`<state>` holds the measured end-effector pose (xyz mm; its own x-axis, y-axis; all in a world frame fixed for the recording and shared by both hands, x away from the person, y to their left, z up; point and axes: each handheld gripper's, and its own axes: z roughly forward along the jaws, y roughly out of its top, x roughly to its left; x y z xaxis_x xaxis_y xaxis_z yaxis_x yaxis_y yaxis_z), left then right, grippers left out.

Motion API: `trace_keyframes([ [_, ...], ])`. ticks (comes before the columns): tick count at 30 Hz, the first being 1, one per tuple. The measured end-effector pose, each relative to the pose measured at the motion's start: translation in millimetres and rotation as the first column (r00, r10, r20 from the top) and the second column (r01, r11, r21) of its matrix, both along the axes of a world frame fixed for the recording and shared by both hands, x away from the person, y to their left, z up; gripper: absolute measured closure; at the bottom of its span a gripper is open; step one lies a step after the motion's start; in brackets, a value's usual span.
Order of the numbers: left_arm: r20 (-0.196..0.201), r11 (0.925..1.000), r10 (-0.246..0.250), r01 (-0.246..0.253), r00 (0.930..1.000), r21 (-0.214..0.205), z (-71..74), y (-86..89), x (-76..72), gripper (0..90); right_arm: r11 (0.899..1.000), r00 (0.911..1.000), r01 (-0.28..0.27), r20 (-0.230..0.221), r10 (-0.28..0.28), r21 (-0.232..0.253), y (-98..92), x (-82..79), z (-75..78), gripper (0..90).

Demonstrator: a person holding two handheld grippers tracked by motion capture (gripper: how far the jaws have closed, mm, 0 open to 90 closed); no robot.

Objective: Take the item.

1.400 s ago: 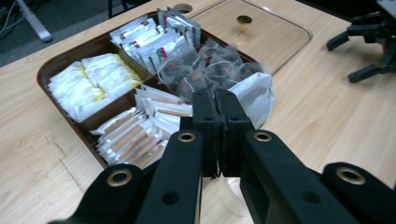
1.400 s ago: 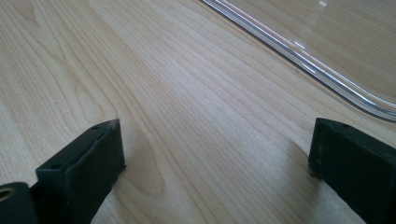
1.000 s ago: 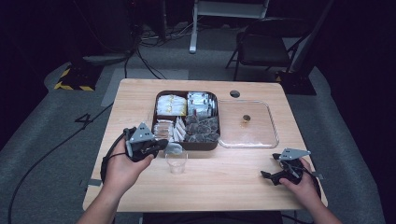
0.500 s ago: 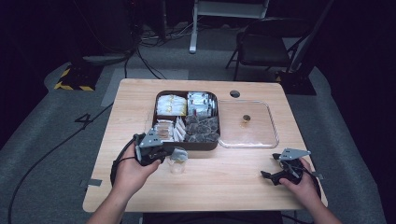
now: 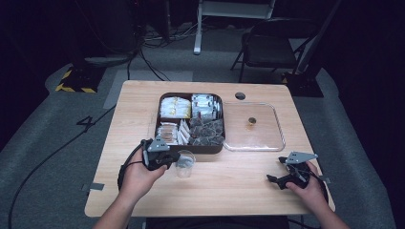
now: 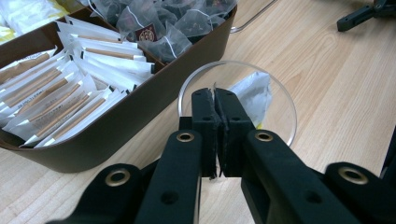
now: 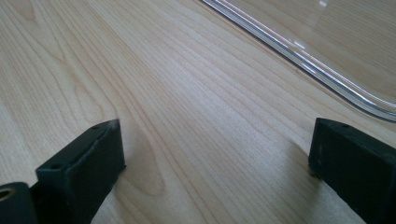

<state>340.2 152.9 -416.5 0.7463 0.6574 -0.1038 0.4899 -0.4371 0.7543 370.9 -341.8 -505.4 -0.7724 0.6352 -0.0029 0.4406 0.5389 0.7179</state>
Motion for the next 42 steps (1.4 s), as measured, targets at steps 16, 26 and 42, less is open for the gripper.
trace_keyframes([
  [16, 0.034, 0.9998, 0.002, -0.002, 0.9994, -0.021, 7.3, -2.7, 2.1, 68.6, 1.000, 1.0000, 0.000, 0.000, 0.000, 0.000, 0.0, 0.0, 0.0, 3.5],
  [26, 0.112, 0.9978, 0.057, -0.053, 0.9920, -0.040, 36.4, 17.9, -6.5, 50.1, 1.000, 1.0000, -0.002, 0.000, 0.002, 0.000, -0.2, -0.1, 0.0, 3.5],
  [42, 0.087, 0.9932, 0.100, -0.105, 0.9911, 0.051, 21.2, 71.8, -15.1, 32.1, 1.000, 1.0000, -0.008, 0.000, 0.008, 0.000, -0.4, 0.2, 0.0, 3.6],
])
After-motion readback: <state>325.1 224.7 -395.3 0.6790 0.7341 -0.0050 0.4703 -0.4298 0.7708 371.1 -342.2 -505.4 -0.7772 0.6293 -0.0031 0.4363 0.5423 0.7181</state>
